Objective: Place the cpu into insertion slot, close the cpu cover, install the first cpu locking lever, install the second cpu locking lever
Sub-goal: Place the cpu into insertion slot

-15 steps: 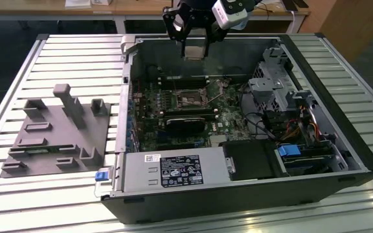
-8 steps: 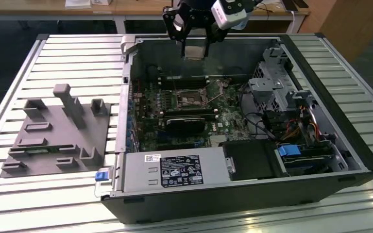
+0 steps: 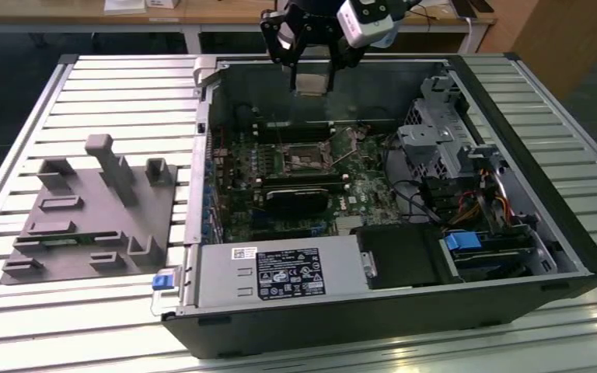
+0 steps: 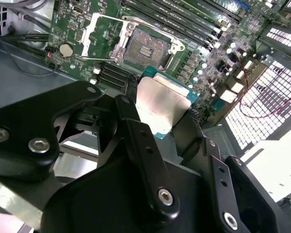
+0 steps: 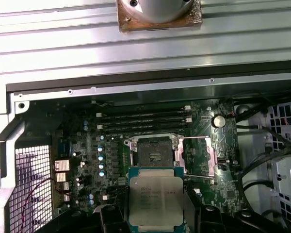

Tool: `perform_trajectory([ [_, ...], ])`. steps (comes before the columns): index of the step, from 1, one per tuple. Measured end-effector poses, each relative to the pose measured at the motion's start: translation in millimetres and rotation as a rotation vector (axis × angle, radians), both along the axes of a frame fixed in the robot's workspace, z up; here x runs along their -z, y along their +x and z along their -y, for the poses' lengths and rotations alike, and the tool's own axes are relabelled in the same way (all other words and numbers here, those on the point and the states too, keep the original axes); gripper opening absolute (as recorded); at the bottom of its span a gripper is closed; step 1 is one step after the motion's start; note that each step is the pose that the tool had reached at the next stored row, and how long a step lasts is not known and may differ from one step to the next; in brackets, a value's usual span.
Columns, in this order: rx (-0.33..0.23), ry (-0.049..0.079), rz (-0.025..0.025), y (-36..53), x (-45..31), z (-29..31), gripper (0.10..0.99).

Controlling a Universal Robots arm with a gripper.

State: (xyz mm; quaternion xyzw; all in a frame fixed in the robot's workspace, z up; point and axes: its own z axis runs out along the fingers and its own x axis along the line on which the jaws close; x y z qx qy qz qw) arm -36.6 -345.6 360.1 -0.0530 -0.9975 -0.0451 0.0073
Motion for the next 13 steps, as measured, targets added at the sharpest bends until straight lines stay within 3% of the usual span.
perform_trajectory([
  [13, 0.032, 0.000, 0.0000, 0.0, 0.2, 0.0, 0.541],
])
